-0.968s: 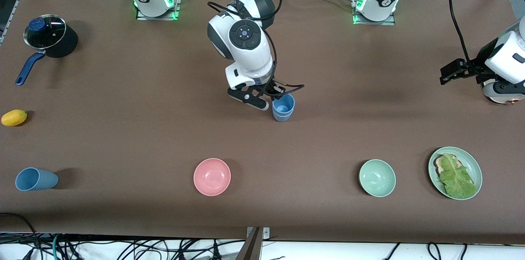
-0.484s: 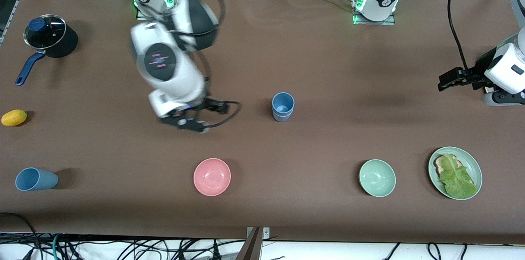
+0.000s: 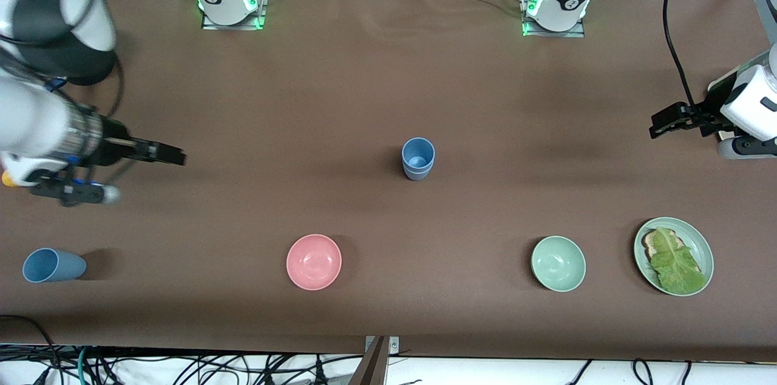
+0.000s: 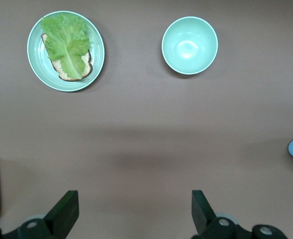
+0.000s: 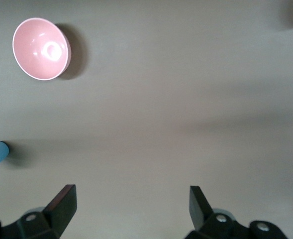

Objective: Stack blue cups with both arms

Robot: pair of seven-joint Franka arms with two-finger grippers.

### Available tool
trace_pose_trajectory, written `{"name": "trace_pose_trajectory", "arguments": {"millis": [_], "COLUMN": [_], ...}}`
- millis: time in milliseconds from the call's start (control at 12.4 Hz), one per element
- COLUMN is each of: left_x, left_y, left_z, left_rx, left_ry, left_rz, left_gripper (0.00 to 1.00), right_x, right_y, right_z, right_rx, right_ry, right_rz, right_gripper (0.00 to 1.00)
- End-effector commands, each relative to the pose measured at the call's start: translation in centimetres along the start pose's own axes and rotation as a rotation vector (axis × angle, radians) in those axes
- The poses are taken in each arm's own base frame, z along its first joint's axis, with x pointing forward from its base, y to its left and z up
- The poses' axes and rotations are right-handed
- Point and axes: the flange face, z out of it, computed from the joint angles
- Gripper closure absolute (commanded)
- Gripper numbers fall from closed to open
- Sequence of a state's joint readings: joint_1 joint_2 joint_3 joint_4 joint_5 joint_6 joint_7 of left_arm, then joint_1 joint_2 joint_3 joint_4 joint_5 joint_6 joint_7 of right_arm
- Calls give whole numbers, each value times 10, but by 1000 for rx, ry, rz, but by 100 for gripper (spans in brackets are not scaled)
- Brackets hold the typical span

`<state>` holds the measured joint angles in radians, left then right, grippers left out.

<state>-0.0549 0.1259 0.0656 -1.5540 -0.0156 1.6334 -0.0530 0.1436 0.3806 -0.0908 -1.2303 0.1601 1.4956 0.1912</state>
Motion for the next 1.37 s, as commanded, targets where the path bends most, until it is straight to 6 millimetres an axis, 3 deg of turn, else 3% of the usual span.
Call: {"name": "trace_pose_trajectory", "arguments": {"millis": [0,323,565,726,968,1290], "left_x": [0,0,0,0,0,0], "left_y": [-3,-3,-4,-4,-4,-4], "left_z": [-5,-7,-7,-7,-7,-7], "left_rx": [-21,-21,-21,-21,-21,-21], "left_ry": [12,15,15,15,15,15], "left_rz": [9,6,4,3,3,3], "left_gripper": [0,0,0,0,0,0], "right_x": [-40,-82,-82,-72,-72,-68], "right_y": [19,56,66,66,42,41], "right_z": [-23,-24,-33,-46,-41,-41], "right_rx": [6,-41,-38,-57,-144,-129], "right_ry": [-5,-4,1,19,39,59], "right_rz": [5,39,51,52,6,-9], "right_gripper": [0,0,0,0,0,0]}}
